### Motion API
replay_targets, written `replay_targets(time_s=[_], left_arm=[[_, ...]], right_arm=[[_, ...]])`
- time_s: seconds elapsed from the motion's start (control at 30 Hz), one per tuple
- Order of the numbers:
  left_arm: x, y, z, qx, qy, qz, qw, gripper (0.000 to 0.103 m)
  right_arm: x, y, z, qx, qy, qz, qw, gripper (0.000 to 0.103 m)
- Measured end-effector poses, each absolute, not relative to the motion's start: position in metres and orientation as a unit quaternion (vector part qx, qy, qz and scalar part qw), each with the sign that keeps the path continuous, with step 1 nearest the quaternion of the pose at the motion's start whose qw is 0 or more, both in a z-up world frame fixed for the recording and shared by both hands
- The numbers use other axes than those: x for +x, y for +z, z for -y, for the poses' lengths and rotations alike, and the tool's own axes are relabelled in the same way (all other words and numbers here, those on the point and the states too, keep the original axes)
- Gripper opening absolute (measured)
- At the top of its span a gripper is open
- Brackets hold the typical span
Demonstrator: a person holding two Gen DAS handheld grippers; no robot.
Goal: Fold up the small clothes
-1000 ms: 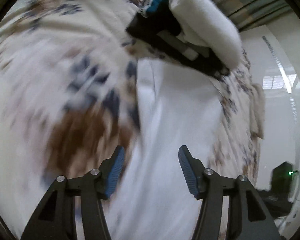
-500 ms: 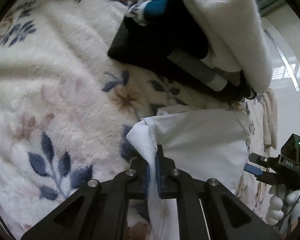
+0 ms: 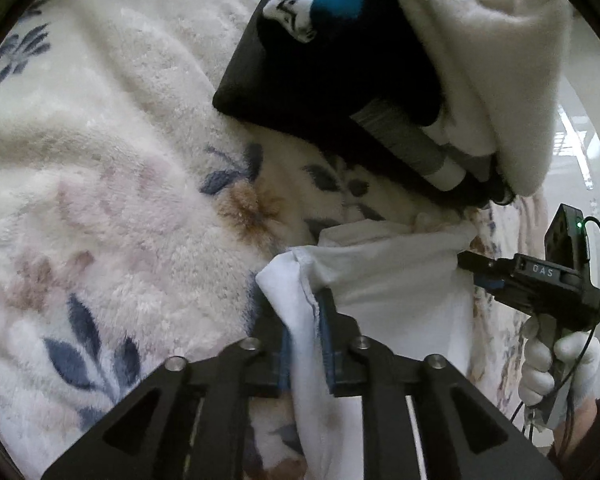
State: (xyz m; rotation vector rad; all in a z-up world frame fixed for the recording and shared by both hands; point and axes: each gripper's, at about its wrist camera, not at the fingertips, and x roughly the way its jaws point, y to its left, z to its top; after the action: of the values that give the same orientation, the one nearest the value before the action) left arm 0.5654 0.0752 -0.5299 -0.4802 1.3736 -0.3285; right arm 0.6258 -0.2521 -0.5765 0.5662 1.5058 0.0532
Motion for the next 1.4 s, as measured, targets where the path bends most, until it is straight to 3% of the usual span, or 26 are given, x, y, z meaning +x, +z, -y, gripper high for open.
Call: replay_targets(time_s=[0.03, 0.1, 0.23, 0.37, 0.53, 0.83, 0.9, 0.93, 0.97, 1.0, 1.03, 1.07, 1.1, 1.17, 1.4], left_arm=[[0.564, -0.526, -0.076, -0.219, -0.153, -0.624, 0.735, 0.024], [0.555, -0.512, -0.080, -0.224, -0.160, -0.616, 0.738, 0.045], [0.514, -0.472, -0.094, -0.237, -0.177, -0.596, 0.746, 0.051], [0.474, -0.454, -0.116, -0.274, -0.171, -0.588, 0.742, 0.065], [0.502, -0.484, -0.098, -0.268, -0.156, -0.597, 0.740, 0.066], [0.574, -0.535, -0.058, -0.222, -0.166, -0.604, 0.747, 0.066], [0.579, -0.531, -0.049, -0.199, -0.172, -0.593, 0.761, 0.062], [0.582, -0.529, -0.044, -0.190, -0.181, -0.584, 0.768, 0.053], [0.586, -0.530, -0.038, -0.183, -0.191, -0.580, 0.770, 0.010], [0.589, -0.531, -0.033, -0.174, -0.196, -0.585, 0.767, 0.006], [0.590, -0.530, -0.030, -0.168, -0.199, -0.584, 0.769, 0.006], [0.589, -0.527, -0.029, -0.163, -0.204, -0.578, 0.773, 0.006], [0.589, -0.524, -0.027, -0.162, -0.206, -0.575, 0.775, 0.006], [0.585, -0.514, -0.031, -0.166, -0.212, -0.565, 0.780, 0.006], [0.536, -0.451, -0.058, -0.185, -0.232, -0.522, 0.799, 0.006]], right_arm=[[0.623, -0.570, 0.252, 0.263, 0.027, -0.674, 0.690, 0.035], [0.612, -0.558, 0.255, 0.284, 0.034, -0.670, 0.685, 0.045], [0.555, -0.509, 0.269, 0.320, 0.059, -0.653, 0.684, 0.055], [0.506, -0.491, 0.275, 0.348, 0.076, -0.651, 0.670, 0.063], [0.504, -0.514, 0.300, 0.344, 0.080, -0.651, 0.672, 0.063], [0.581, -0.576, 0.286, 0.335, 0.112, -0.662, 0.661, 0.064], [0.596, -0.588, 0.281, 0.332, 0.118, -0.662, 0.661, 0.064], [0.602, -0.592, 0.279, 0.335, 0.119, -0.660, 0.662, 0.064], [0.606, -0.594, 0.278, 0.341, 0.123, -0.655, 0.663, 0.064], [0.610, -0.594, 0.276, 0.345, 0.127, -0.650, 0.665, 0.062], [0.613, -0.593, 0.275, 0.349, 0.130, -0.641, 0.672, 0.045], [0.617, -0.591, 0.271, 0.351, 0.141, -0.635, 0.673, 0.014], [0.619, -0.588, 0.266, 0.344, 0.146, -0.635, 0.676, 0.007], [0.618, -0.579, 0.260, 0.328, 0.153, -0.629, 0.688, 0.002], [0.583, -0.517, 0.251, 0.322, 0.196, -0.591, 0.713, 0.001]])
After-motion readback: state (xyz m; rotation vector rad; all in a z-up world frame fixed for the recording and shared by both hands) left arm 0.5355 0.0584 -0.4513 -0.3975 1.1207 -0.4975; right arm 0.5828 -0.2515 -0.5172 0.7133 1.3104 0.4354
